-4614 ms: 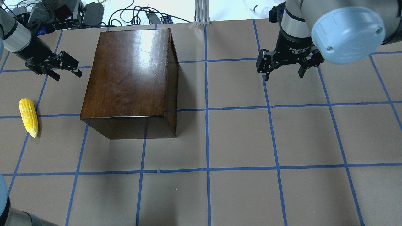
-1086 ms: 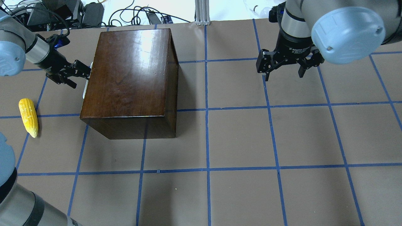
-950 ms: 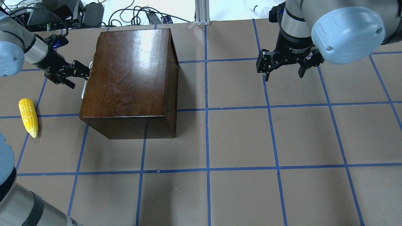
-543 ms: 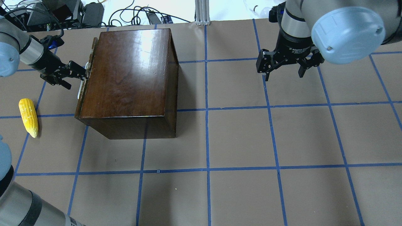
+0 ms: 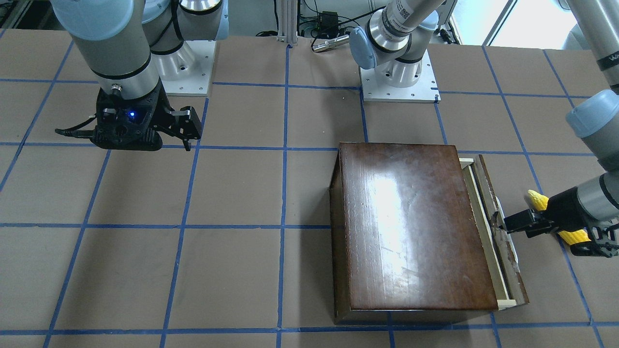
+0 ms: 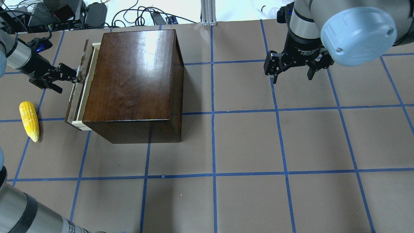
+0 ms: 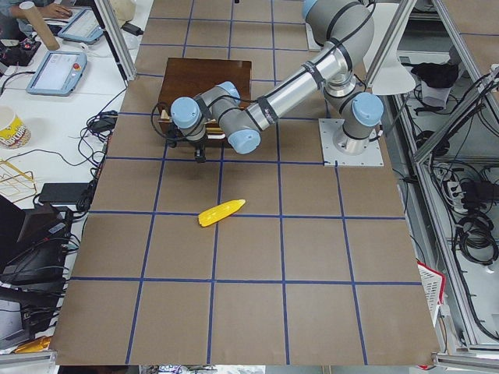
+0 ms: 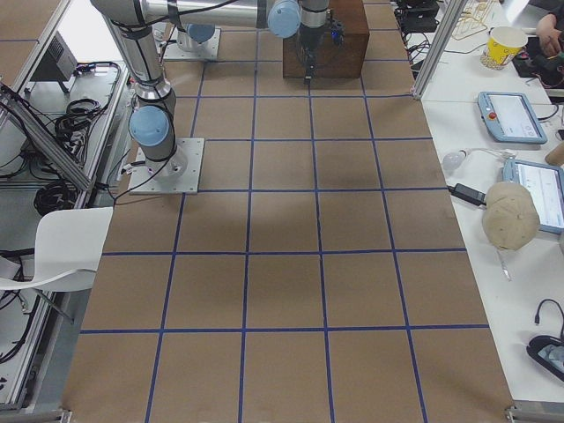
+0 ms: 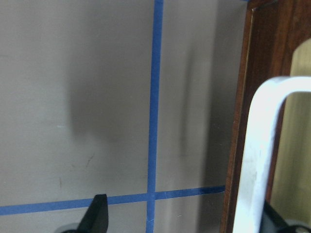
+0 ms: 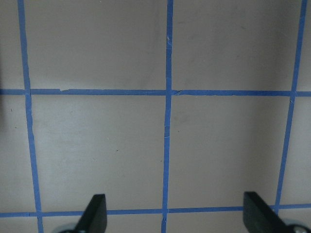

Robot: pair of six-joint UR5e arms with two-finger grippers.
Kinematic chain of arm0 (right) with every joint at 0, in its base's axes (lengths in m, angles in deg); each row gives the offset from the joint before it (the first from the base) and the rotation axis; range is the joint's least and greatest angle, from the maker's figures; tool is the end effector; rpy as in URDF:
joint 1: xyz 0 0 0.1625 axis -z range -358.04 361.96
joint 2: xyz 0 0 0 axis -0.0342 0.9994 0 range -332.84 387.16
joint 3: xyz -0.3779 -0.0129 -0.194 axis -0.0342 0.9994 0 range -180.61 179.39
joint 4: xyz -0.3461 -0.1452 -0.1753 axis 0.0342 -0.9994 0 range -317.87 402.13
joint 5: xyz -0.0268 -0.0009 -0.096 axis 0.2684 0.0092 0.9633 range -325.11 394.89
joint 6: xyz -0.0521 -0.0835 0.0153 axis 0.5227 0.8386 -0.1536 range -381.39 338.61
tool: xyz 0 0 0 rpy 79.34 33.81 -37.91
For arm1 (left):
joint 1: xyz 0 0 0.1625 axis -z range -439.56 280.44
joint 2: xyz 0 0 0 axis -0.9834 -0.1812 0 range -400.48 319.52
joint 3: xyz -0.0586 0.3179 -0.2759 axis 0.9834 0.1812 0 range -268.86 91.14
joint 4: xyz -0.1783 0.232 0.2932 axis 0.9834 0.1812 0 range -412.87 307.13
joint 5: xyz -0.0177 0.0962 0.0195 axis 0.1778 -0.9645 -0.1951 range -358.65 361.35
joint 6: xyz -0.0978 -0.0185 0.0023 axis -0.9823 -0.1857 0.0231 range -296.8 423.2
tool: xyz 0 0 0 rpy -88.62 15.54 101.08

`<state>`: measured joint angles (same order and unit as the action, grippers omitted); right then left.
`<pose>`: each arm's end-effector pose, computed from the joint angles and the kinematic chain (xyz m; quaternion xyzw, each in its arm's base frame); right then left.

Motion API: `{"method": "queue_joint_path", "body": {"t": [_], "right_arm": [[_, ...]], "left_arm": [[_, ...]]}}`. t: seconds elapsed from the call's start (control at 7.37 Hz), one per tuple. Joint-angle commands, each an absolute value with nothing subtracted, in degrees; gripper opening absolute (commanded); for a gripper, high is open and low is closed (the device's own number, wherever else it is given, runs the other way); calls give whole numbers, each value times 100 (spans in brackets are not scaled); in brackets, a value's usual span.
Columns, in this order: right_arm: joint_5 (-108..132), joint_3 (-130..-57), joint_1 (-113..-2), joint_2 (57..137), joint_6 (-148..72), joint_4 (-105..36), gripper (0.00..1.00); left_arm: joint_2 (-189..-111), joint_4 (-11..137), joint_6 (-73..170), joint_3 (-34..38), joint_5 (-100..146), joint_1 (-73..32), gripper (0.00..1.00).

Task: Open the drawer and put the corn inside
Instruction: 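Pull the drawer outward from the cabinet with the left gripper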

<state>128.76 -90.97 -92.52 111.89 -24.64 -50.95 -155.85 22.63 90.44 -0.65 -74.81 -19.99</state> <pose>0.1671 -0.5130 0.4436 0.0115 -0.9991 -0.0200 0.0351 0.1809 -0.6183 0.2784 0.0371 -0.9890 -0.0109 0.1431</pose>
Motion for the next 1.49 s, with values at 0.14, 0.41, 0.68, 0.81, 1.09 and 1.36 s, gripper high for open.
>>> {"method": "queue_joint_path", "body": {"t": [0.14,0.41,0.68,0.81,1.09,1.36], "right_arm": [[12876,-9097,-9252,11189,-2464,-5095,100],[12876,-9097,-9252,11189,-2464,-5095,100],[12876,-9097,-9252,11189,-2464,-5104,100],[12867,-9097,-9252,11189,-2464,-5095,100],[12876,-9097,-9252,11189,-2464,-5095,100],[12876,-9097,-9252,11189,-2464,-5095,100]], "left_arm": [[-15588,2272,9158,-80,-7494,-2180,100],[-15588,2272,9167,-80,-7494,-2278,100],[-15579,2272,9167,-88,-7502,-2296,100],[-15562,2280,9246,-88,-7502,-2357,100],[-15562,2281,9282,-88,-7502,-2427,100],[-15527,2272,9290,-88,-7634,-2436,100]]}}
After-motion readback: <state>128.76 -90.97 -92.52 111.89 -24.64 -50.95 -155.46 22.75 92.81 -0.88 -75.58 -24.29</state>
